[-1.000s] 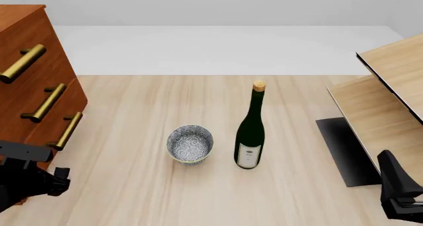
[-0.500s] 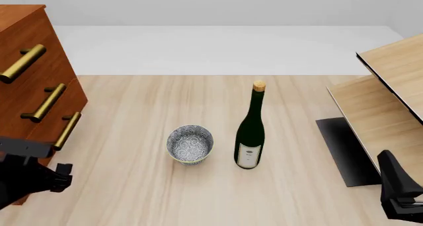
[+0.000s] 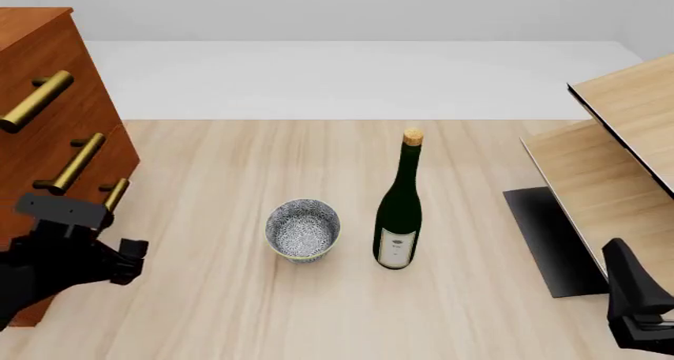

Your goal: Close the bottom drawer of the cabinet and open the top drawer.

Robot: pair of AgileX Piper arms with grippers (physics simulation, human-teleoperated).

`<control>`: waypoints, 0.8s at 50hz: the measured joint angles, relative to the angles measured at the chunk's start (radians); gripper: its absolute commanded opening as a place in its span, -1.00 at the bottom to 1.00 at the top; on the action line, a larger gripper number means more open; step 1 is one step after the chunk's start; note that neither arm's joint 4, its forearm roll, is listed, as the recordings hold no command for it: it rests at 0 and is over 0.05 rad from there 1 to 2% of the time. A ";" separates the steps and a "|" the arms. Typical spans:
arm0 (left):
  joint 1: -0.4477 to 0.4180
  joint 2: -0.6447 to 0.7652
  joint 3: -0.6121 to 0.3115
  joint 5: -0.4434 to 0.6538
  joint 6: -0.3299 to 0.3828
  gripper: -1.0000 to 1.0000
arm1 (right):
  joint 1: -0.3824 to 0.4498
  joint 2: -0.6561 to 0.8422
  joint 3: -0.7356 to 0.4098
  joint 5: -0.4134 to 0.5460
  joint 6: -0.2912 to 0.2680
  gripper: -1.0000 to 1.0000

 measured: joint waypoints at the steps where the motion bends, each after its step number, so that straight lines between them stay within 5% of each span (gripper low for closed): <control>1: -0.008 0.001 -0.004 0.003 -0.004 1.00 | 0.000 0.000 0.000 0.000 0.000 1.00; 19: -0.141 -0.032 -0.064 0.048 -0.026 1.00 | -0.004 -0.001 -0.001 0.002 0.006 1.00; 40: -0.246 -0.216 -0.129 0.059 0.214 1.00 | -0.002 -0.001 -0.001 0.001 0.004 1.00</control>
